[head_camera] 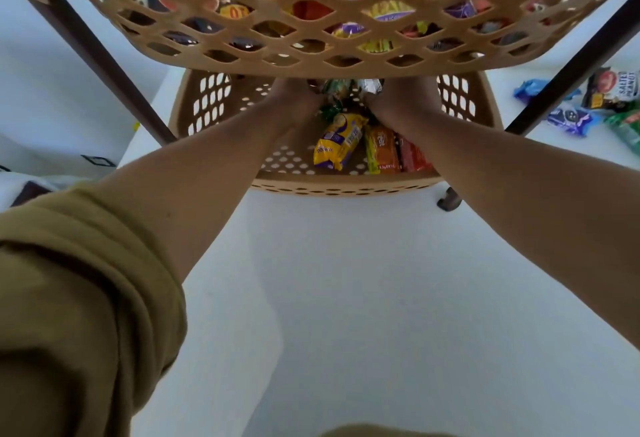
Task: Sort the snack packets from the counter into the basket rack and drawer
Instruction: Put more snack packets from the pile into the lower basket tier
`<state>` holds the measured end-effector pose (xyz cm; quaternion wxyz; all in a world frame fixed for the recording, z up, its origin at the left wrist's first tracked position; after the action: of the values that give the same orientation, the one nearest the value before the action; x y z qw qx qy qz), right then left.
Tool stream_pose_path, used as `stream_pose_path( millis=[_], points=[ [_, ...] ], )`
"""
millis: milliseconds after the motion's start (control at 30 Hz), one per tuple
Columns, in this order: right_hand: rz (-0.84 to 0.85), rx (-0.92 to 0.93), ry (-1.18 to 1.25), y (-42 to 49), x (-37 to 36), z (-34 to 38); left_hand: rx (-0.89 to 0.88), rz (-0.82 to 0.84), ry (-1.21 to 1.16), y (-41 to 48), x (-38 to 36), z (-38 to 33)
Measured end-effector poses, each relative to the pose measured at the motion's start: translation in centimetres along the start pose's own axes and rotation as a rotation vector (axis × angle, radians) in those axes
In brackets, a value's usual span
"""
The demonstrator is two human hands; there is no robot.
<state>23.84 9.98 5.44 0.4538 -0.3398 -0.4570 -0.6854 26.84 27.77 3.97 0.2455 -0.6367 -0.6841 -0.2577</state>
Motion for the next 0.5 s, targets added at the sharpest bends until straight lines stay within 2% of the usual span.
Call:
stream_pose_path(
  millis=[333,500],
  points=[
    [-0.016,0.047,-0.053,-0.1,-1.1,0.2,-0.266,0.193,0.171,-1.5,-0.1,-0.6],
    [-0.038,0.086,-0.08,-0.2,-1.2,0.4,-0.203,0.192,0.274,-1.9,-0.2,-0.5]
  ],
)
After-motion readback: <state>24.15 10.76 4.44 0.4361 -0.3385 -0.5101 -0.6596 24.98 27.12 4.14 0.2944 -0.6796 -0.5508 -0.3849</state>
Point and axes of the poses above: each hand's wrist, its own y-axis towards the middle knuckle, its own x-axis out of the back of the hand, z = x × y, the point moved 3 cm from there along y, towards the middle knuckle, and after that the axes turned 9 degrees about -z, right-handed, at the moved point
